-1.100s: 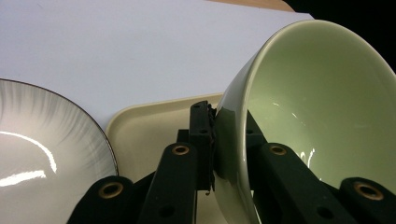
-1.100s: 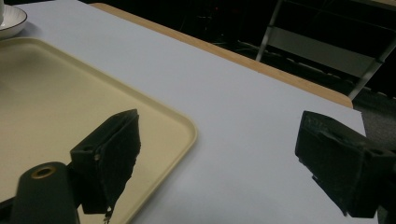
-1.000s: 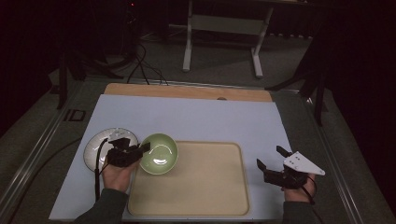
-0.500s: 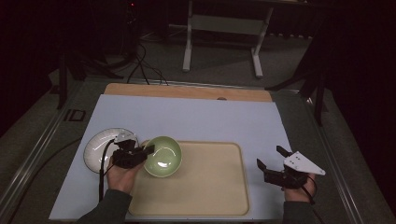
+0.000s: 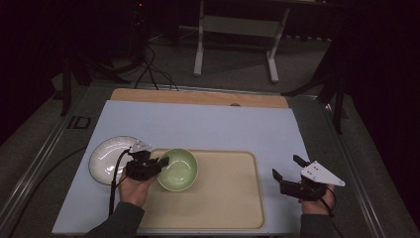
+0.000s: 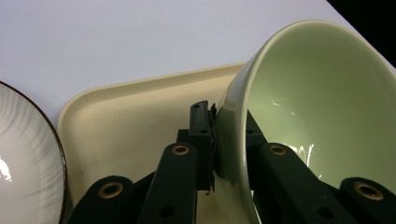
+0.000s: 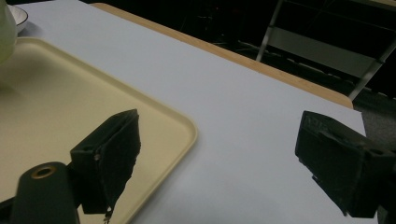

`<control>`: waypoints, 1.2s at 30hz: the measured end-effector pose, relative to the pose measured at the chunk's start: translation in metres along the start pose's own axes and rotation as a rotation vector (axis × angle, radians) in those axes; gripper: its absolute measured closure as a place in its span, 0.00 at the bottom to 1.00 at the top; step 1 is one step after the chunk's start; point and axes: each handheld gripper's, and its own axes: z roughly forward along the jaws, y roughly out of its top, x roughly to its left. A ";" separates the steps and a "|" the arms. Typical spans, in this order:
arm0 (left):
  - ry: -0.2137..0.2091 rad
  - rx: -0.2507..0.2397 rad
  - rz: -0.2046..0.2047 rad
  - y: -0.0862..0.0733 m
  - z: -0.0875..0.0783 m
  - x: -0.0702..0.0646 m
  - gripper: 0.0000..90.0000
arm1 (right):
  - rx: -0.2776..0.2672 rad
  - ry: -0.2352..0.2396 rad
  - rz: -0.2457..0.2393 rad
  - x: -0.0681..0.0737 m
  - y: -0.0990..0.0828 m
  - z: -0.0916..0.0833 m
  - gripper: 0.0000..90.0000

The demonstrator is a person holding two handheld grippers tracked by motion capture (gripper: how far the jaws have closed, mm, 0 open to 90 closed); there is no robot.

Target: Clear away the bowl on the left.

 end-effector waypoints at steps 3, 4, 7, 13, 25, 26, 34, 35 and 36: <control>0.000 0.008 0.001 -0.001 0.003 -0.001 0.92 | 0.001 0.000 0.000 0.000 0.000 0.000 0.15; -0.001 0.009 0.002 -0.001 0.004 -0.002 0.92 | 0.001 0.000 -0.001 0.000 0.000 0.000 0.15; -0.001 0.012 0.004 -0.001 0.004 -0.002 0.92 | 0.001 0.001 -0.002 0.000 0.000 0.000 0.15; -0.013 0.025 0.012 -0.002 0.011 -0.007 0.92 | 0.002 -0.001 -0.001 0.000 0.000 0.000 0.15; -0.022 0.059 0.037 -0.008 0.028 -0.019 0.91 | 0.003 -0.003 0.001 0.000 0.000 -0.001 0.15; -0.025 0.066 0.038 -0.009 0.030 -0.021 0.91 | 0.003 -0.003 0.001 0.000 0.000 -0.001 0.15; -0.064 0.093 0.021 -0.015 0.043 -0.027 0.90 | 0.004 -0.005 0.004 0.000 -0.001 -0.001 0.15; -0.074 0.091 0.015 -0.016 0.044 -0.028 0.90 | 0.004 -0.006 0.004 0.000 -0.001 -0.001 0.15; -0.088 0.089 0.013 -0.016 0.044 -0.028 0.89 | 0.004 -0.006 0.004 0.000 -0.001 -0.001 0.15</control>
